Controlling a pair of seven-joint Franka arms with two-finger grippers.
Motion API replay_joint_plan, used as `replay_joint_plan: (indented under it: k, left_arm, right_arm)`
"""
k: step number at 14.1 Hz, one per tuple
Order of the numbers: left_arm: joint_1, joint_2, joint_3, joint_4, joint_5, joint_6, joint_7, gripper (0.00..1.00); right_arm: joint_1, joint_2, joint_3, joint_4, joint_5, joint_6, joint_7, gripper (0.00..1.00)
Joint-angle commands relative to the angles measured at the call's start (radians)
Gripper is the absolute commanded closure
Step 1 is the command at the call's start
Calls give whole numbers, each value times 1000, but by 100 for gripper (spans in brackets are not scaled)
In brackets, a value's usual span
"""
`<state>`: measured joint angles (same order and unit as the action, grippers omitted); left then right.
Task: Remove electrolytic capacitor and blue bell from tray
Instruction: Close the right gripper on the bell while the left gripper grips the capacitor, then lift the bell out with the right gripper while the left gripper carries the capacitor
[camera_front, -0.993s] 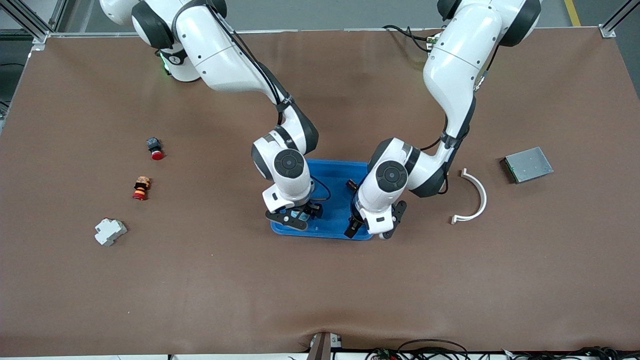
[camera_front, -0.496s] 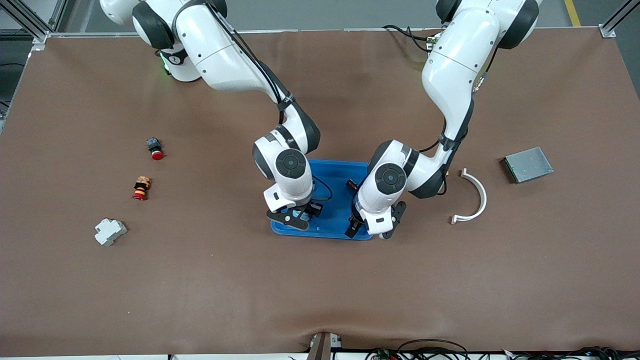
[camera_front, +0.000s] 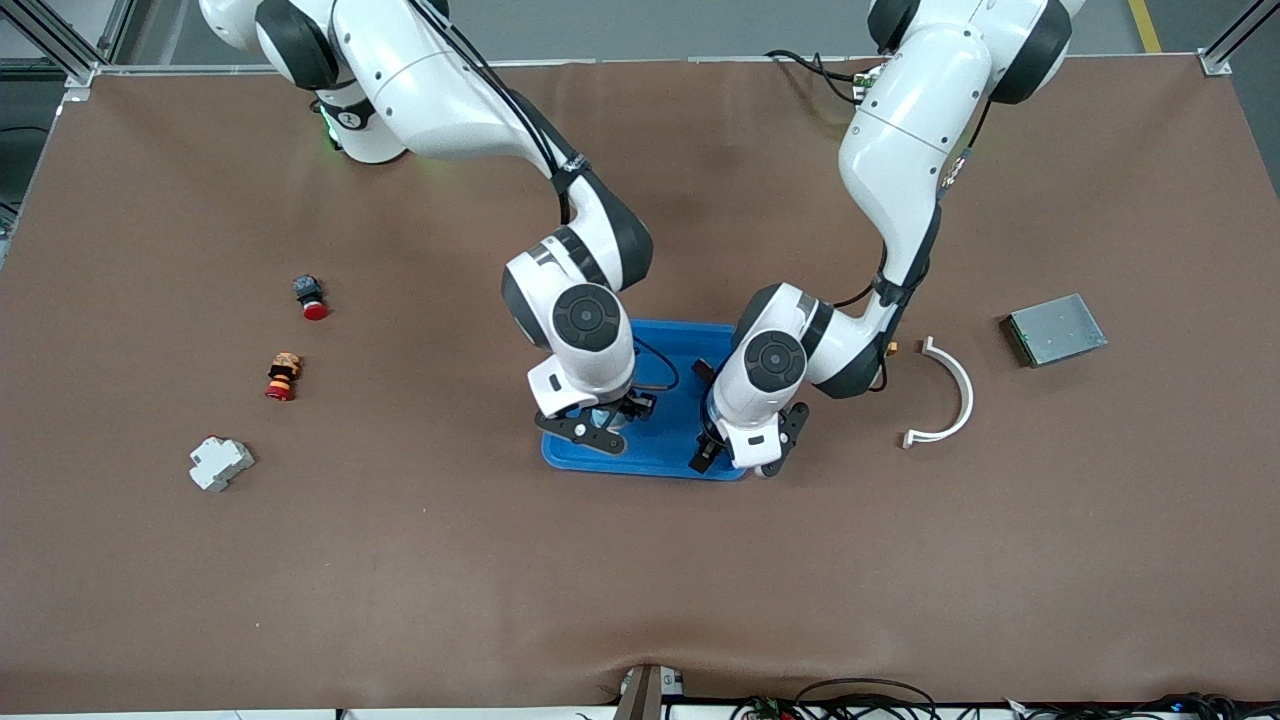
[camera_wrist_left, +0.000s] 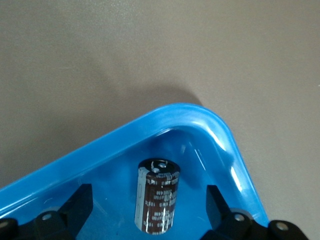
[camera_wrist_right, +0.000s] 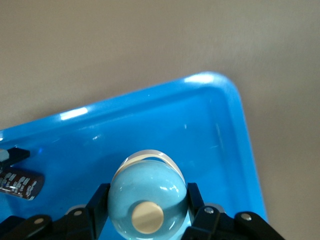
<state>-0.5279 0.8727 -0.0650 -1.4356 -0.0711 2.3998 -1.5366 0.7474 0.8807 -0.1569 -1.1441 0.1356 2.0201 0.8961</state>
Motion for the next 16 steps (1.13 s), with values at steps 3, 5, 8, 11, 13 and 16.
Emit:
replay_joint_plan:
  k: [3,5,8,11,13,16]
  left_arm:
    - [-14,9,14,21,17,4,-16,23]
    - [-14,9,14,21,17,4,-14,56]
    - [-14,6,14,23,17,4,-11,88]
    - [-11,5,16,26,16,4,-13,100]
    - [-6,0,14,32,16,4,-13,100]
    - [-3,-26,14,32,16,-7,-13,100]
  right_arm:
    - [-94,-107,-15,-127,12,-35,-250,100]
    - [-94,-155,-47,-204,9,-28,-313,100]
    - [-97,-251,-81,-360,7,38,-409,100]
    - [-141,-354,-85,-523,9,120,-525,100]
    - [-152,-388,-87,-569,9,124,-560,100]
    - [-177,-448,-87,-667,9,158,-603,100]
